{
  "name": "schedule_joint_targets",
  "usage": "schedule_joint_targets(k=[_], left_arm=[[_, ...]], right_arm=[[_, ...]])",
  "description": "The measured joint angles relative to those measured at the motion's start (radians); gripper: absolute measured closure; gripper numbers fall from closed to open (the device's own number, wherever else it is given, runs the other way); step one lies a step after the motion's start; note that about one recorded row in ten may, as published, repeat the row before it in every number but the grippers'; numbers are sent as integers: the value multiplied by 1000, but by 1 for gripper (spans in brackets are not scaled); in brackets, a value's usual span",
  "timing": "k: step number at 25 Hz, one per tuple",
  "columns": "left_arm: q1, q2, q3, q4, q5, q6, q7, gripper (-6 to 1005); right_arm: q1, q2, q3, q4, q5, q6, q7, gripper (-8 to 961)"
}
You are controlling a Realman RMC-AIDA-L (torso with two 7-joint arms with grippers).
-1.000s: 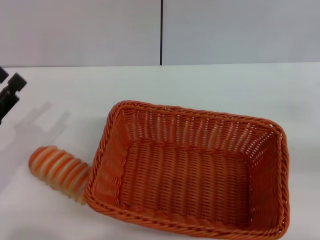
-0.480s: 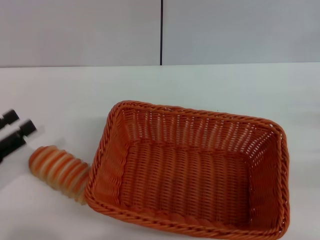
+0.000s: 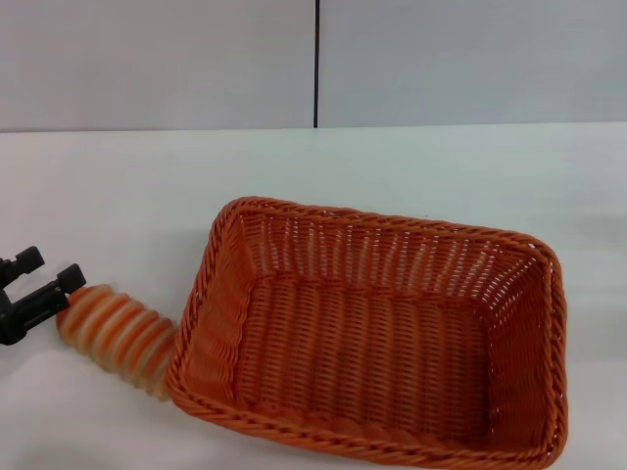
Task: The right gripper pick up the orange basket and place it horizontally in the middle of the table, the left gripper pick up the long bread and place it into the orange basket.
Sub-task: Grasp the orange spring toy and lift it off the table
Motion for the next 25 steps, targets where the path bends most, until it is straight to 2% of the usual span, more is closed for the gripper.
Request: schedule_joint_targets(k=[25], left_arm=[[12, -10, 24, -9, 36, -99, 8, 192]], right_arm=[[4, 2, -27, 21, -16, -6, -12, 519]])
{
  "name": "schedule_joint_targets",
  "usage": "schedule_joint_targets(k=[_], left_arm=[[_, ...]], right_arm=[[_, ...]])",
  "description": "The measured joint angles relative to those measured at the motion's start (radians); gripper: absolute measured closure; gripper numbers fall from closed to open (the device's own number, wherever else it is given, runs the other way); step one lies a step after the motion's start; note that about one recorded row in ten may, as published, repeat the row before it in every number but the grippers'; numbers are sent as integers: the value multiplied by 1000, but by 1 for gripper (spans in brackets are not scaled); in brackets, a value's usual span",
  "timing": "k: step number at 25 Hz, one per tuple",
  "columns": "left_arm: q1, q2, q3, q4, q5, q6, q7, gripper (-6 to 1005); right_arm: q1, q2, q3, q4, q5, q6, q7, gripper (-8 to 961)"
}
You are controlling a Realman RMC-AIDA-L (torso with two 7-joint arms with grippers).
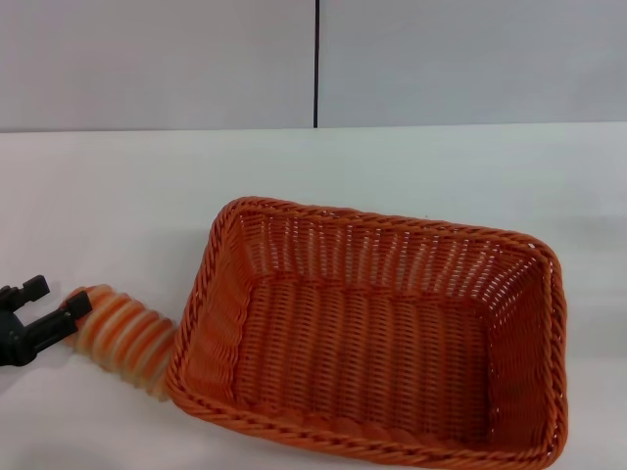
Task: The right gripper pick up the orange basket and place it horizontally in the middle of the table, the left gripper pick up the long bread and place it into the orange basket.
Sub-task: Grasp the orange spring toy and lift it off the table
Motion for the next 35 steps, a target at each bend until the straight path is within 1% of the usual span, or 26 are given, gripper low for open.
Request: schedule_joint_targets(k=[28, 33, 35], left_arm=[[-2, -2, 27, -15, 37, 3, -1, 222], [-5, 0, 34, -13, 37, 12, 0, 449], [-6, 1, 52, -9, 38, 17, 2, 549]], right_arm=[[-7, -2, 0, 21, 0, -24, 0, 520], [-7, -2, 1, 21, 0, -27, 0, 520], [-8, -2, 2, 21, 1, -29, 0, 520]])
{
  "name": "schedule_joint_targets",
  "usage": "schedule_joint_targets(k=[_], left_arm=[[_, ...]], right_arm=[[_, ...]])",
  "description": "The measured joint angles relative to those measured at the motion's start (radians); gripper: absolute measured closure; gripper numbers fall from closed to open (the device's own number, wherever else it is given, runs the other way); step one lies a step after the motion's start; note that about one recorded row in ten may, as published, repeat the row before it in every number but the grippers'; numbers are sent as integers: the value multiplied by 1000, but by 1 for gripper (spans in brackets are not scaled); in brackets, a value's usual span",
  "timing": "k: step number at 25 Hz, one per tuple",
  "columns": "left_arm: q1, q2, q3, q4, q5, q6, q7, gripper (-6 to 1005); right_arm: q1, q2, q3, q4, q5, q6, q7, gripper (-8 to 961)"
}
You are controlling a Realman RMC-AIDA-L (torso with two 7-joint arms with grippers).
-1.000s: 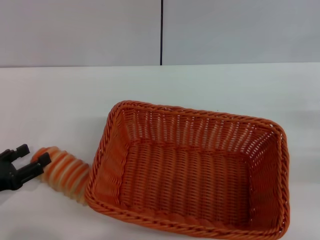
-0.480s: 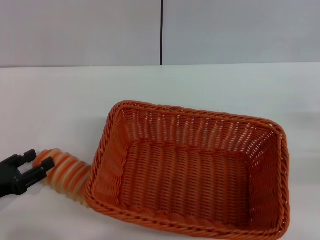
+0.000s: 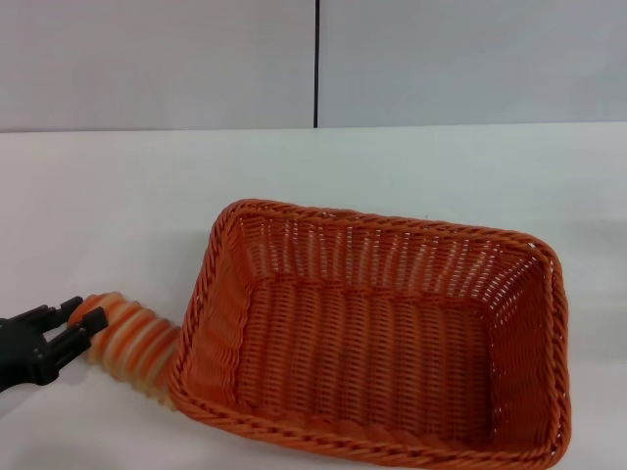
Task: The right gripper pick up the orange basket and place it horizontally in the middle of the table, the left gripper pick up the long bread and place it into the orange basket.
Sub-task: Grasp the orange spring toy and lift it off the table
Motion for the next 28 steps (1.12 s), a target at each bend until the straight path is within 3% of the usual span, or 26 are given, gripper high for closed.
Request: schedule_joint_targets(k=[1, 17, 22, 26, 28], left_arm=[[-1, 1, 2, 0, 0, 0, 0, 603], [3, 3, -18, 3, -7, 1, -6, 720], [6, 6, -149, 4, -10, -2, -2, 742], [6, 16, -326, 5, -41, 11, 1, 770], [6, 17, -348, 4, -59, 20, 1, 786]], right_arm=[[0, 0, 1, 0, 1, 0, 0, 520], [0, 2, 7, 1, 6, -3, 0, 520], [1, 2, 7, 5, 7, -3, 0, 520], [2, 2, 9, 6, 7, -3, 0, 520], [2, 2, 10, 6, 7, -3, 0, 520]])
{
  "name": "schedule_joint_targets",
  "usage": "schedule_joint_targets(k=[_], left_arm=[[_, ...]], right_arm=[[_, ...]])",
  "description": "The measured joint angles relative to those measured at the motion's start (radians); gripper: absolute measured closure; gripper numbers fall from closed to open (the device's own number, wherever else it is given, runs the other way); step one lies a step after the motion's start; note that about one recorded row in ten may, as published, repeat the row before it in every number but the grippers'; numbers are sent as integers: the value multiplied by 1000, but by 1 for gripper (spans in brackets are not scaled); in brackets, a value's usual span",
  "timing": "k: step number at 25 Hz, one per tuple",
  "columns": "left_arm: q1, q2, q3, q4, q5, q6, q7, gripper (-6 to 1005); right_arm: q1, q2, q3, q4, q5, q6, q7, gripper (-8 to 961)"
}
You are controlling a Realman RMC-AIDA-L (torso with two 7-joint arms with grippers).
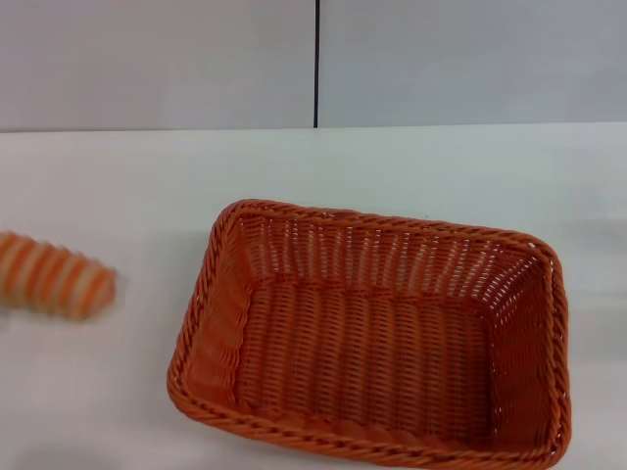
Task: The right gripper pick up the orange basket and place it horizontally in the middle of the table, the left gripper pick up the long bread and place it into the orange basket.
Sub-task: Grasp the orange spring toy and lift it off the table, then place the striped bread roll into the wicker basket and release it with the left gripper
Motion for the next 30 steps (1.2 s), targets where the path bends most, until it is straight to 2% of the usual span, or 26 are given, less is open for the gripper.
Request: schedule_joint_targets(k=[6, 8, 11, 12, 13, 14, 17, 18, 19, 23, 26, 29, 30], left_arm=[[-4, -6, -38, -12, -142, 106, -14, 857], [-50, -16, -27, -46, -194, 218, -16, 873], [-87, -17, -2, -84, -191, 259, -16, 876], [-106, -18, 31, -103, -190, 268, -14, 877], [-146, -21, 119, -138, -188, 275, -6, 878], [-146, -21, 119, -138, -188, 275, -6, 879], [-201, -25, 263, -179, -188, 267, 8, 881], [-243, -27, 375, -206, -188, 255, 33, 882], [-243, -27, 375, -206, -188, 255, 33, 883], [-300, -34, 560, -215, -187, 212, 49, 887], [-307, -38, 602, -221, -192, 183, 54, 889], [-296, -34, 590, -248, -212, 187, 80, 888], [-296, -34, 590, -248, -212, 187, 80, 858]], right_arm=[[1, 1, 0, 6, 1, 2, 0, 520], [3, 1, 0, 13, 1, 4, 0, 520], [4, 1, 0, 14, 1, 6, 0, 520], [4, 1, 0, 14, 1, 6, 0, 520], [5, 2, 0, 14, 1, 6, 0, 520], [5, 1, 0, 15, 1, 5, 0, 520], [5, 1, -1, 19, 1, 3, 0, 520], [5, 2, 0, 23, 1, 1, 0, 520], [5, 2, 0, 23, 1, 1, 0, 520], [7, 2, 0, 24, 1, -1, -3, 520], [9, 2, 0, 26, 1, -2, -8, 520], [9, 2, 0, 28, 1, -2, -12, 520], [9, 2, 0, 28, 1, -3, -12, 520]])
